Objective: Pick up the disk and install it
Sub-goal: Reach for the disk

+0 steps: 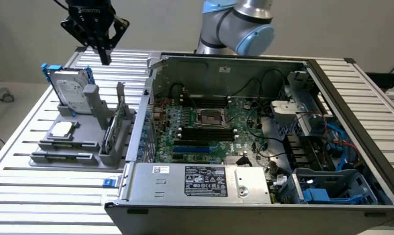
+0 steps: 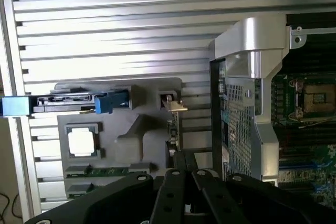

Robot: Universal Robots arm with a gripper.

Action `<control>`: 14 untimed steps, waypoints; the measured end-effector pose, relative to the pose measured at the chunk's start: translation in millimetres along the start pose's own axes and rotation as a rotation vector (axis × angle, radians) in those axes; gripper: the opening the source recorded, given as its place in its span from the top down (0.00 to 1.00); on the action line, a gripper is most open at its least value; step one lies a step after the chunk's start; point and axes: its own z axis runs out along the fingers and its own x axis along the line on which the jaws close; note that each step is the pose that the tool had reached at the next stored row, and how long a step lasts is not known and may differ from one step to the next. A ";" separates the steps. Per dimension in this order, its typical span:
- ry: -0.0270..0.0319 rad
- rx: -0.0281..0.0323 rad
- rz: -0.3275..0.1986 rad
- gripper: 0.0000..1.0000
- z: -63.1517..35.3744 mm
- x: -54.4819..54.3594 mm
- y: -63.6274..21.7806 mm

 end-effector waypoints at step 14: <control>0.0025 0.0119 0.000 0.89 3.4 65.2 18.5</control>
